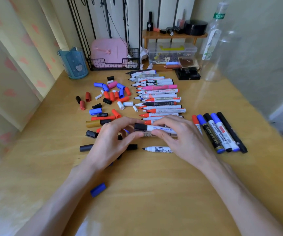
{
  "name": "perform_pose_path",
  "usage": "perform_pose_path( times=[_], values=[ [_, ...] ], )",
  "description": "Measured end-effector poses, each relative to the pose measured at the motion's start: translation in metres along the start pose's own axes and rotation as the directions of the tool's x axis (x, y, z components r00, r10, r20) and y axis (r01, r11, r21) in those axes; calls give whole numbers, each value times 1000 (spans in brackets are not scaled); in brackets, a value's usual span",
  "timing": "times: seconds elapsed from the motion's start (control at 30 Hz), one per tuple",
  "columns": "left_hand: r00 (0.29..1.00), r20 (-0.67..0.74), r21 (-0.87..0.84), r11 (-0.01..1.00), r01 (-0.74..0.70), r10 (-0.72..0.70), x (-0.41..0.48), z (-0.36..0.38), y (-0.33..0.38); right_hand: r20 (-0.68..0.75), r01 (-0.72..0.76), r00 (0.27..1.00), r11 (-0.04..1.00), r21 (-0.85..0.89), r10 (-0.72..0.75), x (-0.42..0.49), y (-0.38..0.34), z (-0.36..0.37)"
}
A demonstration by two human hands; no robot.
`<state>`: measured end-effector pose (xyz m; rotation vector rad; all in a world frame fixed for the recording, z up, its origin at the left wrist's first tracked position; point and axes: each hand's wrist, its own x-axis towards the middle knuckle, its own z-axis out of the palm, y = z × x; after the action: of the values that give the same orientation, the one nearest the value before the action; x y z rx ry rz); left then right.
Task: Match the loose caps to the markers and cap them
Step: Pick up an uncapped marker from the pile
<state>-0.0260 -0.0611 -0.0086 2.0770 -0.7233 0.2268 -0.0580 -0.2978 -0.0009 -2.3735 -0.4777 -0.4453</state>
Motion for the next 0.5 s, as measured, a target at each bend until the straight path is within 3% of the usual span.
perform_pose_path(
  times=[0.5],
  values=[
    [991, 61, 330, 935, -131, 118, -1, 2, -7, -25, 30, 999, 999, -25, -30, -2, 0, 8]
  ],
)
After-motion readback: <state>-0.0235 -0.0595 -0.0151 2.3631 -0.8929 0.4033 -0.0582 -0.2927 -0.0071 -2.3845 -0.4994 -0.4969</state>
